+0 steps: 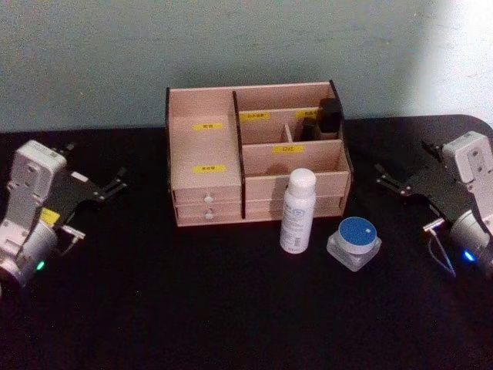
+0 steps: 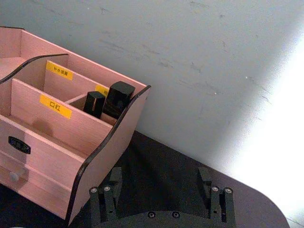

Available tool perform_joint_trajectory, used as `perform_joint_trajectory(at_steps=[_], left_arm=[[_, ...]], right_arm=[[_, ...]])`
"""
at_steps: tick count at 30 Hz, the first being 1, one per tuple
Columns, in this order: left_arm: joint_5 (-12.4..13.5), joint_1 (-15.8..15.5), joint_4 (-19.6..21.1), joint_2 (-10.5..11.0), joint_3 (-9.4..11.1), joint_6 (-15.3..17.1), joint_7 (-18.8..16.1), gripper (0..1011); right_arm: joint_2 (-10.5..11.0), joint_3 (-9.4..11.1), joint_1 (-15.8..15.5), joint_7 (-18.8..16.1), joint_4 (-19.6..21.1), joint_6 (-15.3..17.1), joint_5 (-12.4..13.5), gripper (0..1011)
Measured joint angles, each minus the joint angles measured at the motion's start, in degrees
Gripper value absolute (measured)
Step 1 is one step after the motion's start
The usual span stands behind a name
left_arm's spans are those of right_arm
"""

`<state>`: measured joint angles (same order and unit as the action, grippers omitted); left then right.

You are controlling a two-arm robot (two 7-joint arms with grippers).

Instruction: Pick up the facial cleanser and watermelon frost from the table and place them into the tiered storage box.

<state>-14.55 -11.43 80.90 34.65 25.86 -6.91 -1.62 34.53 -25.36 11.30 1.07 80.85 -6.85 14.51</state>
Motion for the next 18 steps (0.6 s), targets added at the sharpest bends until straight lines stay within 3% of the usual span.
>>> perform_joint_trajectory(at_steps=[9,18], left_arm=[[0.0,0.0,0.0,0.0,0.0,0.0,0.0,1001],[0.0,0.0,0.0,0.0,0.0,0.0,0.0,1001]], right_arm=[[0.8,2.2,-2.3,-3.2,2.1,0.2,1.9,1002],[4.1,5.2,-8.3,-8.4,8.9,0.1,5.9,1003]])
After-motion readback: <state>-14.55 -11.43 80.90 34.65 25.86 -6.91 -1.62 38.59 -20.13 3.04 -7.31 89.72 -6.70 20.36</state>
